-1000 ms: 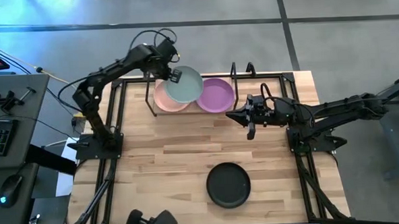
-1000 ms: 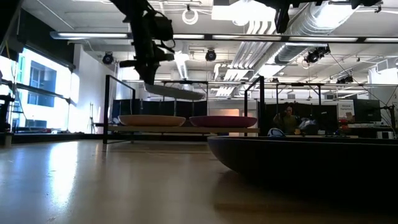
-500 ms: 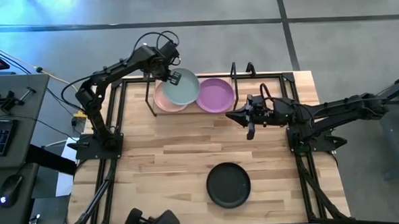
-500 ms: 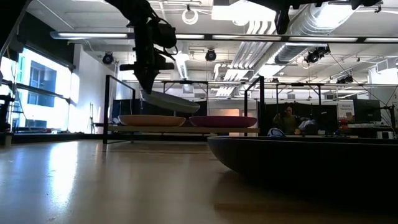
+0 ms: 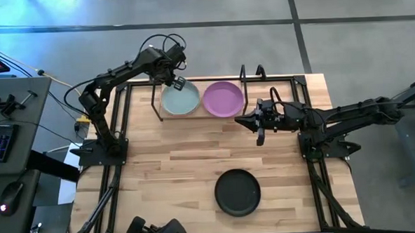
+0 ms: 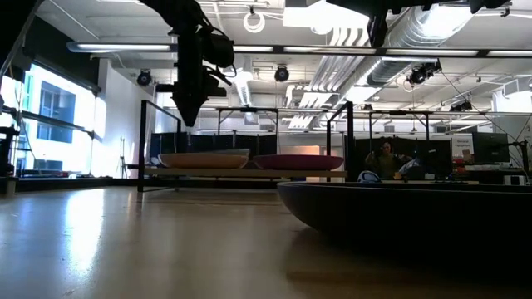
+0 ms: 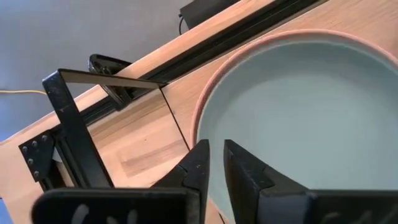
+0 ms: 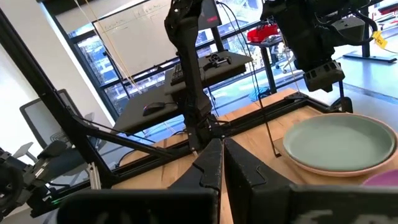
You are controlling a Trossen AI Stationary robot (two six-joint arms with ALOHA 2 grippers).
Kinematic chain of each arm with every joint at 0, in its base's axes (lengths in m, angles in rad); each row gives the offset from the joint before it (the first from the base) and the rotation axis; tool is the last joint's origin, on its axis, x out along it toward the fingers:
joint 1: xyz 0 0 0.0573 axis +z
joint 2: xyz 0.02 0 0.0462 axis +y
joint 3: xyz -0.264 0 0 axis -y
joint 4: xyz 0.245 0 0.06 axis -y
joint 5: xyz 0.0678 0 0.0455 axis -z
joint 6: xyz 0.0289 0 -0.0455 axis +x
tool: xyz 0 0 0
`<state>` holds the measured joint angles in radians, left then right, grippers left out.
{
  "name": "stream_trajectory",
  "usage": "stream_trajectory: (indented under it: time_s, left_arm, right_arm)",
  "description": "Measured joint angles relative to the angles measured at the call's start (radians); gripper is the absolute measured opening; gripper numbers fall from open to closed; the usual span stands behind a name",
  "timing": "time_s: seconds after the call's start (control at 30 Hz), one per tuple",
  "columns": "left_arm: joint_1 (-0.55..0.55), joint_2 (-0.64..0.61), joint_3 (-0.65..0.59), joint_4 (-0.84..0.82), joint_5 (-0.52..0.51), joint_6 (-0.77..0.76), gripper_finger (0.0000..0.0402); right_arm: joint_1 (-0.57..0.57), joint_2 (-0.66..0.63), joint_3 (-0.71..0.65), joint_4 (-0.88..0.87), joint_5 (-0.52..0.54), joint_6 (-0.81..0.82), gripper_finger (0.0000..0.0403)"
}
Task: Place and stack plates onto a shelf
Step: Stack the light blue plate on top of the light orange plate on the shelf, then stack the black plate on top of the purple plate on the shelf
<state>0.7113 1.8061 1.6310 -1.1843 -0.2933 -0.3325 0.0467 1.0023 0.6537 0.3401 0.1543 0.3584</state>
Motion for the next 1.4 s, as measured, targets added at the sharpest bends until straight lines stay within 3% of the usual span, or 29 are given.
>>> stream_trajectory:
  time_s: [0.27, 0.5, 0.67, 0.8, 1.0, 1.2, 1.4]
  left_arm:
    - [0.0, 0.0, 0.0, 0.0, 0.006, -0.003, 0.0083]
    - [-0.006, -0.005, 0.117, 0.01, 0.136, 0.006, 0.0116]
    - [-0.093, -0.109, 0.137, 0.165, 0.172, 0.047, 0.0122]
    - [-0.232, -0.284, 0.012, 0.381, 0.177, 0.047, 0.0122]
    - [-0.496, -0.581, -0.295, 0.71, 0.163, -0.008, 0.0122]
    - [-0.759, -0.824, -0.594, 0.951, 0.007, -0.022, 0.0122]
    - [-0.909, -0.987, -0.834, 1.197, -0.104, -0.024, 0.0122]
  right_arm:
    - [0.0, 0.0, 0.0, 0.0, 0.0, 0.005, 0.0]
    - [0.0, 0.0, 0.0, 0.001, 0.0, 0.001, 0.0]
    - [0.0, 0.0, 0.0, 0.026, 0.01, 0.0, 0.0]
    - [-0.001, 0.0, 0.0, 0.039, 0.01, 0.0, 0.0]
    - [-0.001, 0.0, 0.0, 0.039, 0.011, 0.001, 0.0]
    - [-0.001, 0.0, 0.0, 0.04, 0.011, 0.005, 0.0]
    - [-0.001, 0.0, 0.0, 0.079, 0.011, 0.009, 0.0]
